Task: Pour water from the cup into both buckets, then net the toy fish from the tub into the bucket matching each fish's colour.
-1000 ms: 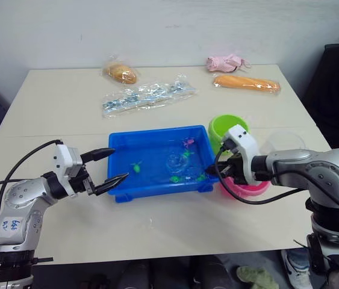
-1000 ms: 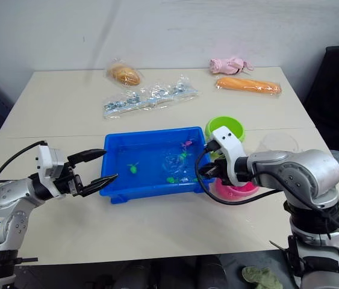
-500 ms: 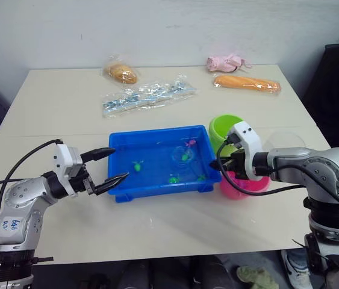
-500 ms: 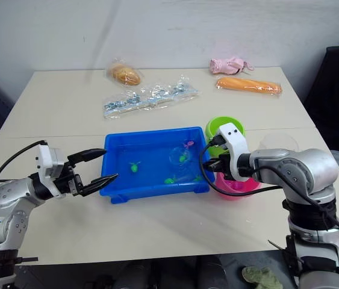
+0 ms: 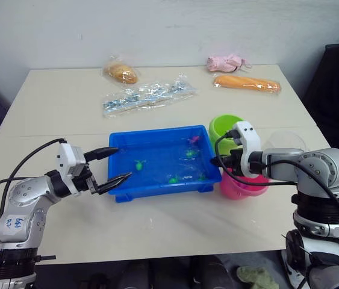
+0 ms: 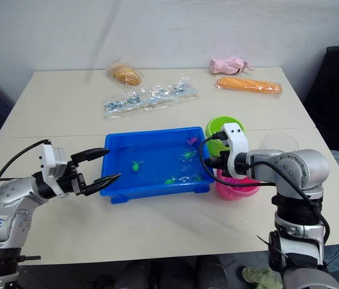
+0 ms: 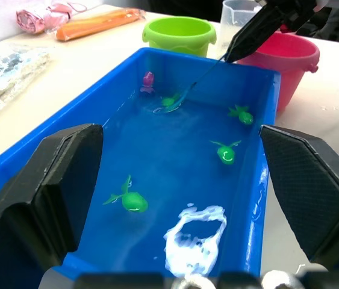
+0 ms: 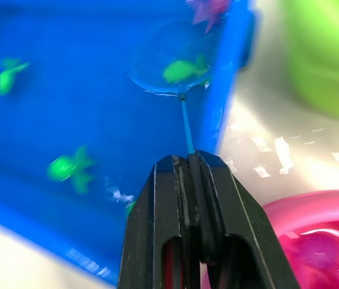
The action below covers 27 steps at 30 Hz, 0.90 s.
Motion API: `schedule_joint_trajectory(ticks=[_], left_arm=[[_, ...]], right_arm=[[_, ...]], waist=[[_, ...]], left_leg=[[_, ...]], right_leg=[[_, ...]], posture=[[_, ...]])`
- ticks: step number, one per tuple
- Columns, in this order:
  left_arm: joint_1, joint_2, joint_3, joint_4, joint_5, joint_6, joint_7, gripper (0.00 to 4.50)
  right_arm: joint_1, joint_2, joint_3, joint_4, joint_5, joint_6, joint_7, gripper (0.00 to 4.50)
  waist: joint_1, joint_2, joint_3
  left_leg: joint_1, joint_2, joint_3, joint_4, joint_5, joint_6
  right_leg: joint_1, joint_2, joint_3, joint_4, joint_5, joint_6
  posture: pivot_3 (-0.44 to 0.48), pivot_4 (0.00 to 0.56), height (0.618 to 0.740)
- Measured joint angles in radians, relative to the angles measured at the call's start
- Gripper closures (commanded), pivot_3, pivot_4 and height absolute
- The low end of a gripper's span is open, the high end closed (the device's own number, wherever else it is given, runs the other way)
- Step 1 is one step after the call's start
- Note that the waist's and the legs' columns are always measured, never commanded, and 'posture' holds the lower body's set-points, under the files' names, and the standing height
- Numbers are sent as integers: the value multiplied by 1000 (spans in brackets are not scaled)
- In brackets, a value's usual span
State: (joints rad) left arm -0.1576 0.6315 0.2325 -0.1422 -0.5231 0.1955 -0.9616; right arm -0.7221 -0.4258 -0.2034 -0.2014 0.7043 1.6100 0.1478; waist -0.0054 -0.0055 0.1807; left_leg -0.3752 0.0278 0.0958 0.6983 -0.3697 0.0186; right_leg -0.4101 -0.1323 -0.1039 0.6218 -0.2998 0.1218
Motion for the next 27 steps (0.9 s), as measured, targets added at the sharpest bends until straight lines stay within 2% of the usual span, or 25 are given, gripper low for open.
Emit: schedule_joint_trajectory(ticks=[7, 27], left_arm=[[-11, -1, -1, 0, 0, 0, 5, 29], [-22, -1, -15, 0, 0, 0, -1, 29]], right_arm=[[-8, -1, 0, 18, 80, 0, -77, 4500], [61, -58, -34, 109, 629, 0, -449, 4500]], waist=[[0, 0, 0], [0, 0, 0]], left_leg=[[0, 0, 0, 0, 0, 0], [0, 0, 0, 0, 0, 0]], right_leg=[[0, 0, 0, 0, 0, 0], [0, 0, 0, 0, 0, 0]], posture=[[0, 150, 740], [0, 150, 740]])
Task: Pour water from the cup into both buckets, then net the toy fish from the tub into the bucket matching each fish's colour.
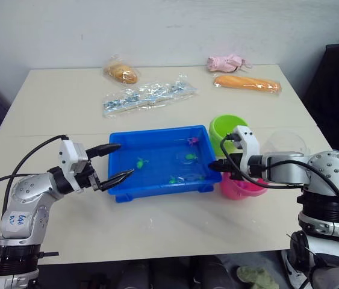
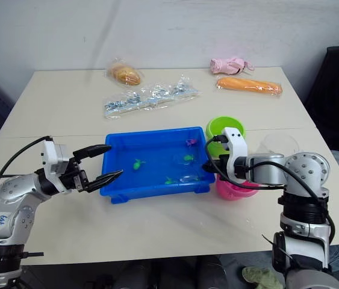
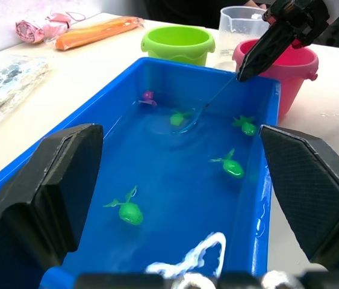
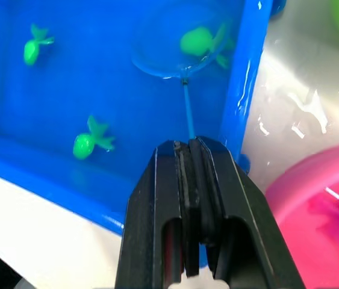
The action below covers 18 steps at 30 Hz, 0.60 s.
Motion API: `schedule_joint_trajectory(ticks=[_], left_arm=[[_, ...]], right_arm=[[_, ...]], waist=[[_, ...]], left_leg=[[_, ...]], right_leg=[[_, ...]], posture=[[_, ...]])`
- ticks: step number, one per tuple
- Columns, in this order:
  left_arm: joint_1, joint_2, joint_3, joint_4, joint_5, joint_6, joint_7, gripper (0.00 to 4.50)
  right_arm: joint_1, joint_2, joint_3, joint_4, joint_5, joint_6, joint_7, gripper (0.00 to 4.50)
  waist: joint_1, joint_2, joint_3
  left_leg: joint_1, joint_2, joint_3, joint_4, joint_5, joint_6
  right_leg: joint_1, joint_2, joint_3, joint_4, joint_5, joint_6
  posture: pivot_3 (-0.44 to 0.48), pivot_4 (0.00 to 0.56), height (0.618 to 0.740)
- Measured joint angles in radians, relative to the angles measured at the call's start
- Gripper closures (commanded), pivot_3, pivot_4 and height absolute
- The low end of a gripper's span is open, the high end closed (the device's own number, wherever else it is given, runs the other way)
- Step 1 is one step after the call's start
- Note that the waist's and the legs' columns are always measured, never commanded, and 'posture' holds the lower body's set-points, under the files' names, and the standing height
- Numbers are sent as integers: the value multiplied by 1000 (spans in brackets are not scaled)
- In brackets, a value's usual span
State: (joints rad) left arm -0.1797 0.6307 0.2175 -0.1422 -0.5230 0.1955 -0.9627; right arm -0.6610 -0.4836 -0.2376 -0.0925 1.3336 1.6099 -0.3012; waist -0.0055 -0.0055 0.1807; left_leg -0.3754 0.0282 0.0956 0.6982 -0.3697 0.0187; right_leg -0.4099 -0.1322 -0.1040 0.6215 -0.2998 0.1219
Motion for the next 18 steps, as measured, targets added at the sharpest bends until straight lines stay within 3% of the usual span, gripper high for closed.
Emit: schedule_joint_trajectory(ticks=[12, 18], left_arm=[[7, -1, -1, 2, 0, -1, 0, 29], [7, -3, -1, 4, 0, -7, 1, 29]], right_arm=[[-56, 66, -38, 45, 52, -1, -233, 4500], [-74, 74, -43, 27, 17, -10, -270, 4500]], waist=[[3, 0, 0], [1, 0, 0]], left_leg=[[-1, 0, 0, 0, 0, 0], [-1, 0, 0, 0, 0, 0]], right_leg=[[0, -1, 0, 0, 0, 0], [0, -1, 0, 0, 0, 0]], posture=[[0, 150, 740], [0, 150, 740]])
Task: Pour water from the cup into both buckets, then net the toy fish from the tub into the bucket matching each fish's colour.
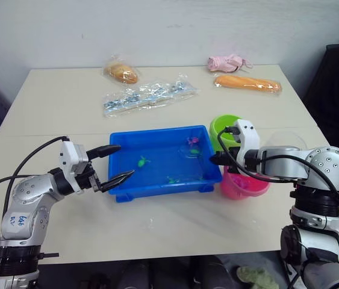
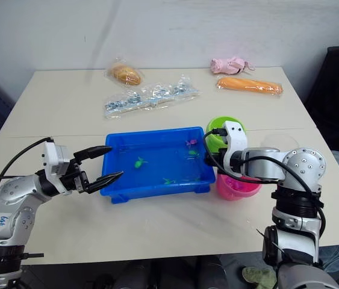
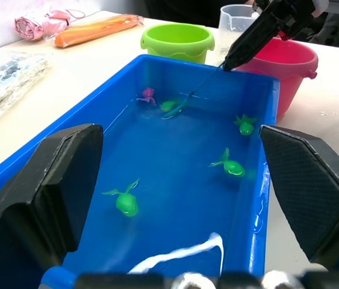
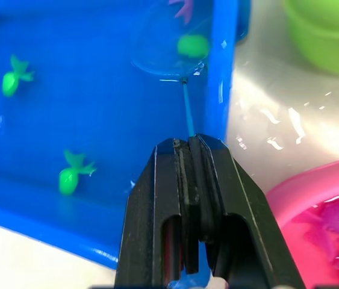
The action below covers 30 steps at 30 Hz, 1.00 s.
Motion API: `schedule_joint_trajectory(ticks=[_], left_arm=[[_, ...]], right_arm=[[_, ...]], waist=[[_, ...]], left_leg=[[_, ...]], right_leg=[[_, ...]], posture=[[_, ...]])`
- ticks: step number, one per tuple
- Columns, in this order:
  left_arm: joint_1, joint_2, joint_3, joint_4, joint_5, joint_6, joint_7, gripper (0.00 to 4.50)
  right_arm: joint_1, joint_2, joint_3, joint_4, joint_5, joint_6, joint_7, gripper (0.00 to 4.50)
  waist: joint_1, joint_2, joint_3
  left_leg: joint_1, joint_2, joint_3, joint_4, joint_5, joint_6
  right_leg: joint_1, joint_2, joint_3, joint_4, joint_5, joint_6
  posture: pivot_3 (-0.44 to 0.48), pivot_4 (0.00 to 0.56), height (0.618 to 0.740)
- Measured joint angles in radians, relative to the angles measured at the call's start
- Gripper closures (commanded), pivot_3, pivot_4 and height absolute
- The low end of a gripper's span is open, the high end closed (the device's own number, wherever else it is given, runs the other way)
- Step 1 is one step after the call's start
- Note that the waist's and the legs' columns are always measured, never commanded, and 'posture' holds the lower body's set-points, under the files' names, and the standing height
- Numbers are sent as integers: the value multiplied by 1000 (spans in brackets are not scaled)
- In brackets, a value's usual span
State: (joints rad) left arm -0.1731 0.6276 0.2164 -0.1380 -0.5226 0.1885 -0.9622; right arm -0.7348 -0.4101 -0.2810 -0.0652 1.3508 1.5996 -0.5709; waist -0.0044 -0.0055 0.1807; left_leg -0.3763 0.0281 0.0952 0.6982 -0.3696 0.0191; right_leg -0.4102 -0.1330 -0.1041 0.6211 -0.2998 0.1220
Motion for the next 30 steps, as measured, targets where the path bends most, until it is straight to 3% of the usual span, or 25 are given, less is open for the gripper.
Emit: schedule_joint_trajectory(ticks=[10, 22, 30], left_arm=[[-2, 0, -3, 8, 1, -1, 0, 29], [-17, 0, -15, 25, 1, 1, -14, 29], [-53, 3, -33, 33, -1, 14, -38, 29]], right_arm=[[27, -76, 108, -204, -130, -11, 142, 4500], [176, -208, 195, -420, -270, -99, 405, 4500], [354, -276, 124, -564, -299, -303, 667, 4500]], waist=[[1, 0, 0], [2, 0, 0], [3, 0, 0]], left_leg=[[-2, 0, -1, 0, 0, 0], [-2, 0, -1, -1, 0, 0], [-2, 0, -1, -1, 0, 0]], right_leg=[[-1, 0, 0, -1, 0, 0], [-1, 0, -1, -2, 0, 0], [-1, 0, -1, -3, 0, 1]], posture=[[0, 150, 740], [0, 150, 740], [0, 150, 740]])
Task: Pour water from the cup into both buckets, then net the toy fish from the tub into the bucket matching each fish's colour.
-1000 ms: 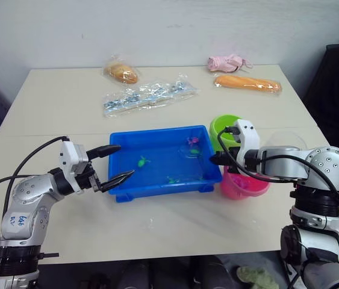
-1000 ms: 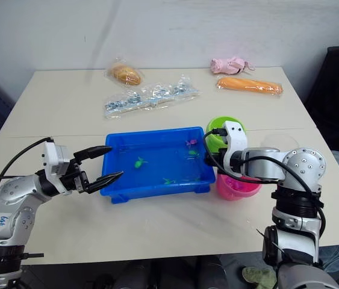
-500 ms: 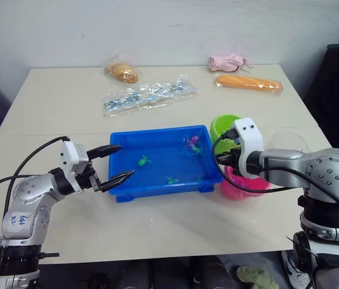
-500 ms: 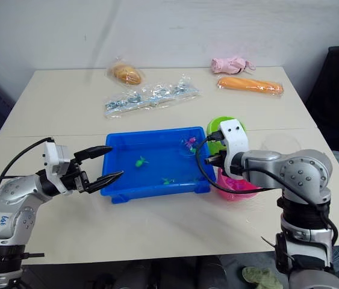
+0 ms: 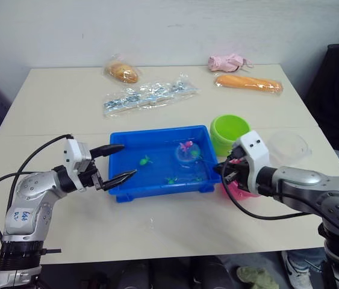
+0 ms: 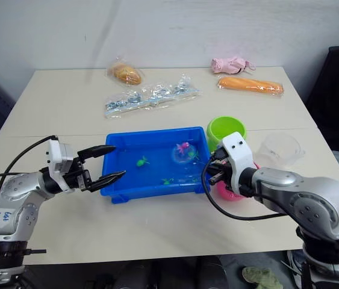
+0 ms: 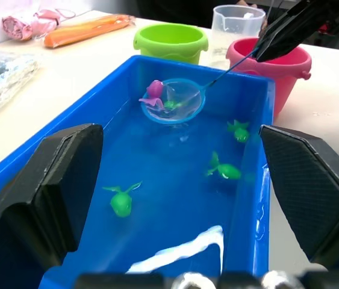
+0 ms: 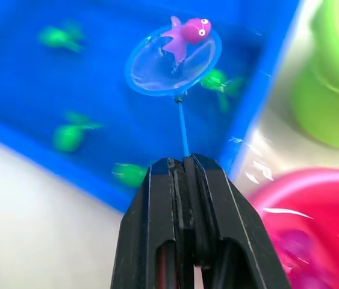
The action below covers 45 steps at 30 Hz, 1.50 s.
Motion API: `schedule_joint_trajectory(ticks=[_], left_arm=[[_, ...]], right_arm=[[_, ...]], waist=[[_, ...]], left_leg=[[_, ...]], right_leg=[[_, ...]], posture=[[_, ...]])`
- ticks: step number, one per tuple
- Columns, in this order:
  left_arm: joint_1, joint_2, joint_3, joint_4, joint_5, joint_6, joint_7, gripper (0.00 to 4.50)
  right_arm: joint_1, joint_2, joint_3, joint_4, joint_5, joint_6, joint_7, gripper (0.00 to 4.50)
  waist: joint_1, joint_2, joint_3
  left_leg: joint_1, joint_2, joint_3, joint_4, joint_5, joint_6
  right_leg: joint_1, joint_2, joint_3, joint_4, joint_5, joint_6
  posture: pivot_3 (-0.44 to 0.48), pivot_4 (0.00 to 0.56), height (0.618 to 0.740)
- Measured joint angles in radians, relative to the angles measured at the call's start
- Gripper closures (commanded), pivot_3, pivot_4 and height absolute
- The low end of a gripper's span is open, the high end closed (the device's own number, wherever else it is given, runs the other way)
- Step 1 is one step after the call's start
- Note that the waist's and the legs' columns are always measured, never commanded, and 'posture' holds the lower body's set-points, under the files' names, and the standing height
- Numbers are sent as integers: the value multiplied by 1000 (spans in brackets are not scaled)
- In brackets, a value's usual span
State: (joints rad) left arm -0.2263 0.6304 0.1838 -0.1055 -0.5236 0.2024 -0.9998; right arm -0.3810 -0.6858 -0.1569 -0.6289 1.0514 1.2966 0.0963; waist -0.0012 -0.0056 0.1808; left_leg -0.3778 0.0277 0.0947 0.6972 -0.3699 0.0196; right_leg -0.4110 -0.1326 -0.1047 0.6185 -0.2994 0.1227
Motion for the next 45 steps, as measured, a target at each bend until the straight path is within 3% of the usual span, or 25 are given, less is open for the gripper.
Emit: schedule_joint_trajectory(ticks=[10, 17, 21, 26, 30, 33, 37, 41, 45], left_arm=[[-93, -14, -62, 0, -21, 62, -53, 29], [-167, -121, -168, 20, -38, 81, -96, 29], [-206, -129, -184, 50, -38, 76, -130, 29], [-260, -173, -212, 87, -36, 68, -161, 29], [-283, -197, -227, 93, -31, 65, -174, 29], [-284, -200, -234, 101, -27, 63, -176, 29], [-283, -200, -234, 109, -24, 59, -178, 29], [-283, -197, -233, 109, -19, 50, -176, 29], [-278, -192, -232, 109, -19, 46, -169, 29]], right_arm=[[220, -35, -241, -109, 49, -208, 164, 4500], [566, 14, -456, -252, 66, -394, 249, 4500], [738, 29, -583, -301, 65, -489, 306, 4500], [1016, 125, -764, -312, 0, -626, 418, 4500], [1120, 187, -770, -306, -160, -769, 515, 4500], [1149, 221, -700, -226, -393, -946, 572, 4500], [1139, 249, -603, -117, -615, -1162, 615, 4500], [1137, 210, -524, -27, -830, -1369, 648, 4500], [1091, 214, -491, 13, -916, -1409, 605, 4500]], waist=[[5, 0, 0], [27, 0, 0], [26, 0, 0], [30, 0, 0], [21, 0, 0], [22, 0, -1], [23, 1, -1], [23, 1, -1], [24, 1, -1]], left_leg=[[1, 0, 0, 0, 0, 0], [2, -1, 0, 1, 0, 0], [4, -1, 0, 1, 0, 0], [7, -2, -2, 0, 0, 1], [10, -1, -1, 0, -1, 2], [10, -1, -2, 0, -1, 2], [10, -1, -2, 1, -1, 2], [10, -1, -1, 1, -1, 2], [10, -1, -2, 1, -1, 1]], right_leg=[[1, 0, 0, 0, 0, 0], [3, 1, 1, 0, 1, 2], [4, 2, 2, 0, 1, 2], [10, 3, 2, -4, 1, 2], [14, 3, 3, -8, 2, 4], [14, 4, 3, -8, 2, 4], [14, 3, 3, -8, 2, 4], [14, 3, 3, -8, 2, 4], [14, 3, 3, -7, 2, 4]], posture=[[0, 150, 740], [0, 150, 740], [0, 150, 740], [0, 150, 740], [0, 150, 740], [0, 150, 740], [0, 150, 740], [0, 150, 740], [0, 150, 740]])
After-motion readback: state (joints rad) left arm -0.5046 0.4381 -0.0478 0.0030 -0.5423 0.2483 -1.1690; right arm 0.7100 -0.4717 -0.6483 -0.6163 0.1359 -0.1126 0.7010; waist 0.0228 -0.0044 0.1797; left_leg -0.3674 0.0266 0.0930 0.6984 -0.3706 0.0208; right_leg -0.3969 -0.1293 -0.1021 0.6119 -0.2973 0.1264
